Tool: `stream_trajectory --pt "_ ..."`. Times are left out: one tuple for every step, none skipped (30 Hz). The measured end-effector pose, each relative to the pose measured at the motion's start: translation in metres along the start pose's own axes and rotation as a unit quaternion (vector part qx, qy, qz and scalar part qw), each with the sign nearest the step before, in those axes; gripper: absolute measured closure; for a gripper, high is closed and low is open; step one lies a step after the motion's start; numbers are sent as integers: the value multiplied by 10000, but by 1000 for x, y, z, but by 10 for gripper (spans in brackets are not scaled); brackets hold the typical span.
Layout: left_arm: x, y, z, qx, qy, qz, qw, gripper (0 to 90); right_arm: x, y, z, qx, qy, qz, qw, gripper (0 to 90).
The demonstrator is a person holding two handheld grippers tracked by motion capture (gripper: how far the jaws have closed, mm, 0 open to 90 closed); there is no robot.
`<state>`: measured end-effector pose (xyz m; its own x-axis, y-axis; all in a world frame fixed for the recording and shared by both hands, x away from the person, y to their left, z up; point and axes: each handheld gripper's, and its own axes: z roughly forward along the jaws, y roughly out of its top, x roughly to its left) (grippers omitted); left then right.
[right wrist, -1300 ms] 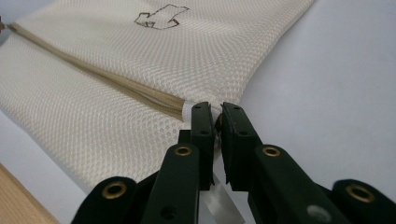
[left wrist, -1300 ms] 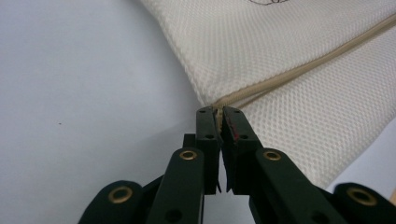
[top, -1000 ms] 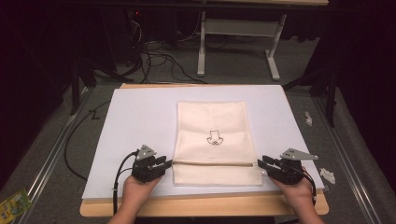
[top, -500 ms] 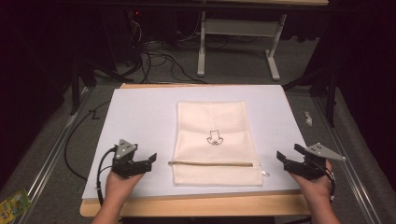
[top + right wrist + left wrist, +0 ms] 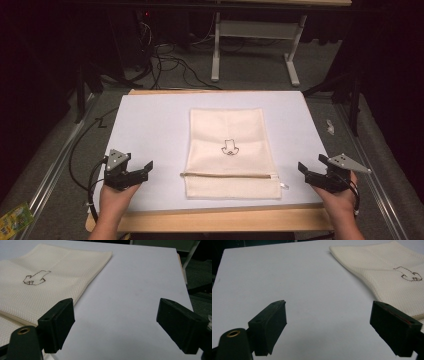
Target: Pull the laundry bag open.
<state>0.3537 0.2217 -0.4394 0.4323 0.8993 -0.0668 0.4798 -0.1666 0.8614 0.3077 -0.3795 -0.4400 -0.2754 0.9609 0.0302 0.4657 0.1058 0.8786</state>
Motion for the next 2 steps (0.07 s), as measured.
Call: stream_trajectory --pt "0 0 0 0 0 0 10000 126 0 0 0 0 0 0 10000 153" --pt "0 0 0 21 10 -10 10000 126 -1 0 0 -4 5 -4 10000 153"
